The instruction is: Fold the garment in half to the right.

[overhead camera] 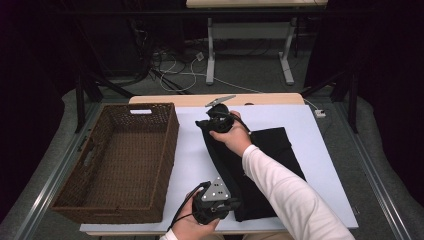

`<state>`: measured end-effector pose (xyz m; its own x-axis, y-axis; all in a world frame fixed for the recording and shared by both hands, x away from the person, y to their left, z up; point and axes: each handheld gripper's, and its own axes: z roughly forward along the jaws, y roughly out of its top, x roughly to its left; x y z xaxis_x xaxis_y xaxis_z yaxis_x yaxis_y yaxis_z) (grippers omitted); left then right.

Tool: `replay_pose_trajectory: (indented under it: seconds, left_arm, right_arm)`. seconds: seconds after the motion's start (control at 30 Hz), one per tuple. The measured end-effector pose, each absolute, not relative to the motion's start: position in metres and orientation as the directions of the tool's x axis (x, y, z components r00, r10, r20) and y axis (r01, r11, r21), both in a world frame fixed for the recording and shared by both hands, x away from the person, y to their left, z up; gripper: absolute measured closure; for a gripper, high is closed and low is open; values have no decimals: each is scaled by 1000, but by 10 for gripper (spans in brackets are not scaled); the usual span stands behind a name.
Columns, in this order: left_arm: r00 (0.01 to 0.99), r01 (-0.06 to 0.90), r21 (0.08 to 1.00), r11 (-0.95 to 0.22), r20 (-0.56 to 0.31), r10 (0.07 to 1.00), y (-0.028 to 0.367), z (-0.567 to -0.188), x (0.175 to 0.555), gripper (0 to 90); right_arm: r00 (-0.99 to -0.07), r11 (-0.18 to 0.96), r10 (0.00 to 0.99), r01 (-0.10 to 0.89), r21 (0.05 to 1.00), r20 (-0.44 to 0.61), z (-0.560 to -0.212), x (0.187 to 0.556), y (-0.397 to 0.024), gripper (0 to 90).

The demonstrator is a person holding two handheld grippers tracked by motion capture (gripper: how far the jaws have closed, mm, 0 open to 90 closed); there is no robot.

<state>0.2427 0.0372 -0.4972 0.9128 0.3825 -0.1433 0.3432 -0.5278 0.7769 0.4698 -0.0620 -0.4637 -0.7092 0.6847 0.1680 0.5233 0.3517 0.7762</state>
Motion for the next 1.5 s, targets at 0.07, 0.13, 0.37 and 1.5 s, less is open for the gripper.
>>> replay_pose_trajectory:
  seconds: [0.07,0.13,0.37,1.5]
  left_arm:
    - [912,344,776,-528,-143,384,35,-499,243,844]
    - [910,348,777,-525,-146,388,33,-500,244,843]
    - [913,347,764,-544,-144,381,15,-504,250,843]
    - [958,280,768,-577,-188,215,-109,-519,285,843]
  right_arm:
    - [-701,342,692,530,776,175,-465,473,-69,859]
    - [-693,329,698,533,780,179,-465,475,-75,859]
    - [-668,308,723,540,783,176,-462,477,-98,859]
    - [-462,202,873,632,748,155,-478,490,-268,859]
